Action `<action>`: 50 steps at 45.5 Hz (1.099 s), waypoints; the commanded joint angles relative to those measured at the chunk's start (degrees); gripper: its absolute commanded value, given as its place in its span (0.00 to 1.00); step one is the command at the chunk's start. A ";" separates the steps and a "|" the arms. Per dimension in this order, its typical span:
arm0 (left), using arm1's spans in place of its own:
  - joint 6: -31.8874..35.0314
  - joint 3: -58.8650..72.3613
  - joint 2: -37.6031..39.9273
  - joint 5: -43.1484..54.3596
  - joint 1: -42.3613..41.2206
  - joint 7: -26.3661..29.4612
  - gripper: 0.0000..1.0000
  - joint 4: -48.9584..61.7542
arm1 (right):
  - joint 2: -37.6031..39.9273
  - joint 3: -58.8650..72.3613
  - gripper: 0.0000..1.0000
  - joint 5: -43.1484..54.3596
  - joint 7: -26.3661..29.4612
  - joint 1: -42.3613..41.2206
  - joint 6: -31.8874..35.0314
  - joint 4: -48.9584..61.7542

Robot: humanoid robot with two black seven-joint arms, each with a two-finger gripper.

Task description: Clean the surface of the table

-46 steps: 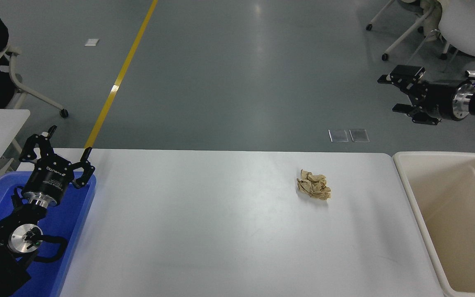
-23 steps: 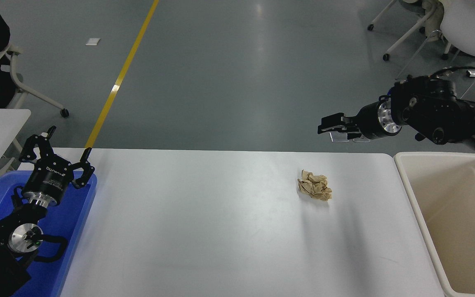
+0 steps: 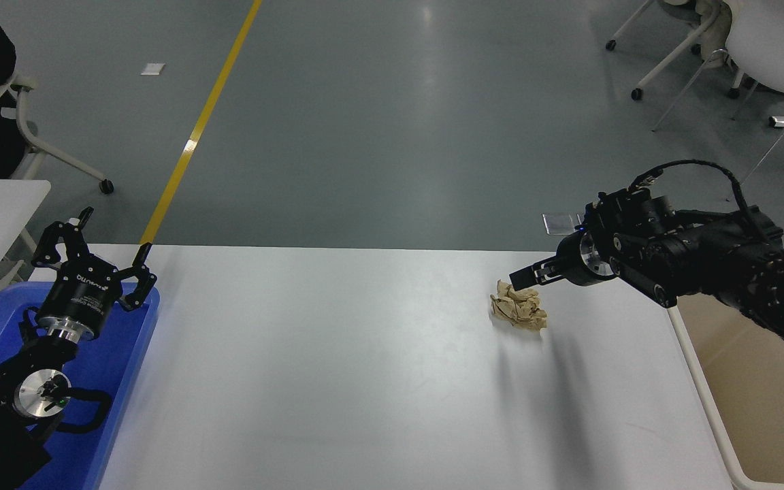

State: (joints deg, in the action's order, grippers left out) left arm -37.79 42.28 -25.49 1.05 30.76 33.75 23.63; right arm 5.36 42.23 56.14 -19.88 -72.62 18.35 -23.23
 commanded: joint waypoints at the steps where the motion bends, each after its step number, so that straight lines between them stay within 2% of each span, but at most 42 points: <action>1: 0.00 0.00 0.00 0.00 0.00 0.00 1.00 0.01 | -3.51 1.01 0.95 0.90 0.02 2.83 -3.24 1.79; 6: 0.00 0.00 0.00 0.00 0.00 0.00 1.00 0.01 | -4.56 0.75 0.91 0.81 0.02 4.06 -3.76 3.54; 33: -0.09 0.09 0.00 0.00 0.00 0.00 1.00 -0.07 | -5.36 0.92 0.91 0.72 -0.07 8.72 -6.31 9.43; 50: 0.00 0.09 0.00 0.00 -0.09 0.00 1.00 -0.07 | -5.36 0.92 0.91 0.63 -0.07 10.74 -11.50 11.72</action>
State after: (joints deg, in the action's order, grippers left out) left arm -37.79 42.36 -25.49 1.05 30.69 33.75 23.63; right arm 0.05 43.12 56.86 -19.95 -63.26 9.29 -13.38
